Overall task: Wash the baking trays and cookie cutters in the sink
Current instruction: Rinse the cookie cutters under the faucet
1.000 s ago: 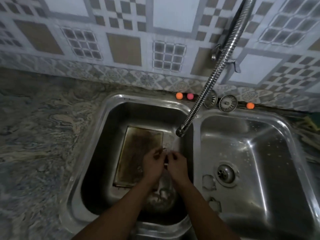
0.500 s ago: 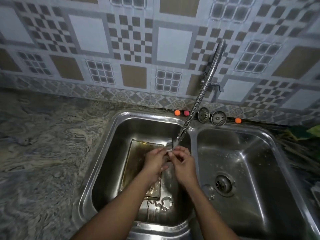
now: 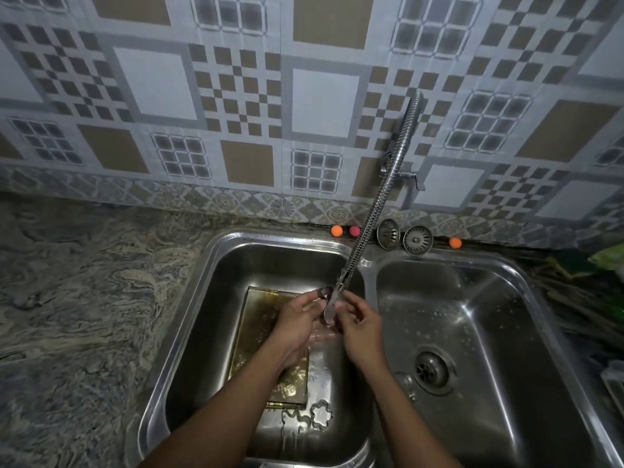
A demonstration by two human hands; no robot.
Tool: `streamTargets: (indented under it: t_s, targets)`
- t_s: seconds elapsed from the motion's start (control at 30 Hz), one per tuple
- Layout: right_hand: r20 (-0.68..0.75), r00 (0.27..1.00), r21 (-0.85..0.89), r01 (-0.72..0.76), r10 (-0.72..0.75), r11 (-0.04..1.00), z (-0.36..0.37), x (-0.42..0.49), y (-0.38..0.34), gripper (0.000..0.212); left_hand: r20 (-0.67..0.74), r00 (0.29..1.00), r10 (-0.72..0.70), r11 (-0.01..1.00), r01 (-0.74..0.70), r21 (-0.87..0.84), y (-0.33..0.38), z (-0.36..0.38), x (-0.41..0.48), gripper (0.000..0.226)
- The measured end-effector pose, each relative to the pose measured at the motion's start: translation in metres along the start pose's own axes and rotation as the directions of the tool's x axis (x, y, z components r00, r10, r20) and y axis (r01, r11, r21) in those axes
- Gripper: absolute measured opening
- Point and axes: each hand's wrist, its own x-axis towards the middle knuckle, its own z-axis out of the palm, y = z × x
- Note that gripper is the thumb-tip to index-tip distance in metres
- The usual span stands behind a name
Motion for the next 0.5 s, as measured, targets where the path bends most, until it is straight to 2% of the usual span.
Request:
streamTargets:
  t_s: [0.07,0.17,0.3,0.4,0.5]
  targets:
    - [-0.008,1.0,-0.069,0.014,-0.015,0.998,0.002,0.004,0.002,0.017,0.001,1.0,-0.015,0.999,0.015,0.045,-0.001,0.0,-0.001,0.02]
    - [-0.018,0.991,-0.275,0.125,-0.135,0.953,0.002,0.008,0.006,0.013,-0.066,0.998,-0.019,0.995,0.025,0.099,0.001,0.001,0.0,0.019]
    - [0.056,0.961,-0.413,0.269,-0.27,0.87,0.002,0.001,0.001,0.02,-0.073,0.995,-0.065,0.998,0.066,0.011,0.01,0.004,0.003,0.032]
    - [0.001,0.965,-0.34,0.247,-0.262,0.907,0.003,-0.002,0.001,0.015,-0.044,0.997,-0.071,0.993,0.066,-0.102,0.012,0.007,0.003,0.034]
    - [-0.107,0.992,-0.176,0.041,-0.061,0.984,0.006,-0.001,0.005,0.006,0.033,0.999,0.007,0.94,0.004,-0.342,0.01,0.01,0.004,0.024]
